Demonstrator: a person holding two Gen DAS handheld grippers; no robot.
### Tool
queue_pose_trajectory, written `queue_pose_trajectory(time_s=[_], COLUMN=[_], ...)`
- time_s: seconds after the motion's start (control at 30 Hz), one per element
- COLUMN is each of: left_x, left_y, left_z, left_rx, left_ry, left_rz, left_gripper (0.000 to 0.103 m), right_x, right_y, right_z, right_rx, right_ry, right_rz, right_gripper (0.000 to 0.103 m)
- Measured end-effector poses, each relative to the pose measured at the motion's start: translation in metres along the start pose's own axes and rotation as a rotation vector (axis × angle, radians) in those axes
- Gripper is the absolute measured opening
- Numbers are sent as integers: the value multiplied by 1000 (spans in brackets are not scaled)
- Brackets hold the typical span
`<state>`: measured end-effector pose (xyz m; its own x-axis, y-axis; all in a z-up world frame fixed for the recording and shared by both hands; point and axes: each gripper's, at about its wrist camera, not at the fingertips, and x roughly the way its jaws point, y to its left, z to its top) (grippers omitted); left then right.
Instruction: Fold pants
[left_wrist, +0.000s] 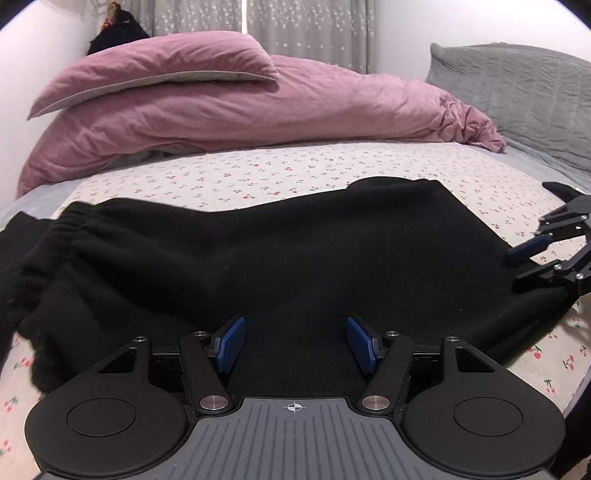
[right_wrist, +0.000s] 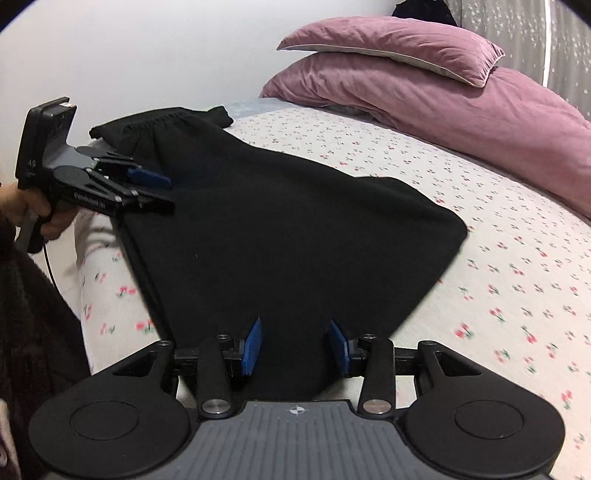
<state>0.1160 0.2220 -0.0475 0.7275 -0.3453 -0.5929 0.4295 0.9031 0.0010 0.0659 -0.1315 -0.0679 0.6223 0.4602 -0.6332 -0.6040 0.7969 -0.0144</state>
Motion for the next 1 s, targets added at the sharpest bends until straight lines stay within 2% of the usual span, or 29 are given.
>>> queue_pose_trajectory(time_s=[0.03,0.1,0.13,0.2,0.23,0.37,0.5,0.57,0.73,0.83,0.93,0.97,1.0], left_x=[-2,-7,-10,-15,-17,-15,0,8,23,29,31,31,31], left_y=[0,-3,-6,-15,-21,-50,-84,-100,-128,-137,-141,-142,-142], left_z=[0,3,5,9,11,24,30,28,17,14,11,11,11], left_rx=[-8,-21,-25,-28,-28,-33,-8,10,58,75,69,68,71], left_ry=[-1,-3,-7,-34,-52,-99,-106,-105,-69,-66,-65,-67,-71], left_rz=[9,35,47,42,29,-24,-100,-132,-191,-194,-220,-228,-232], left_gripper=[62,62,65,69,73,84,91,98,99,99,99,99,99], right_x=[-4,-9,-12,-20,-22,-16,-12,-12,-14,-10,-2,1,2], right_y=[-3,-11,-15,-24,-30,-46,-56,-61,-68,-67,-63,-62,-59], right_z=[1,7,8,7,7,2,-7,-10,-19,-20,-21,-20,-21], right_rx=[24,80,112,194,238,389,483,520,604,643,690,698,705], right_ry=[6,10,3,-21,-24,6,48,60,60,83,111,119,124], right_rz=[-4,-14,-9,22,42,84,50,39,135,224,320,337,343], right_gripper=[41,49,51,66,68,69,70,70,71,64,50,43,41])
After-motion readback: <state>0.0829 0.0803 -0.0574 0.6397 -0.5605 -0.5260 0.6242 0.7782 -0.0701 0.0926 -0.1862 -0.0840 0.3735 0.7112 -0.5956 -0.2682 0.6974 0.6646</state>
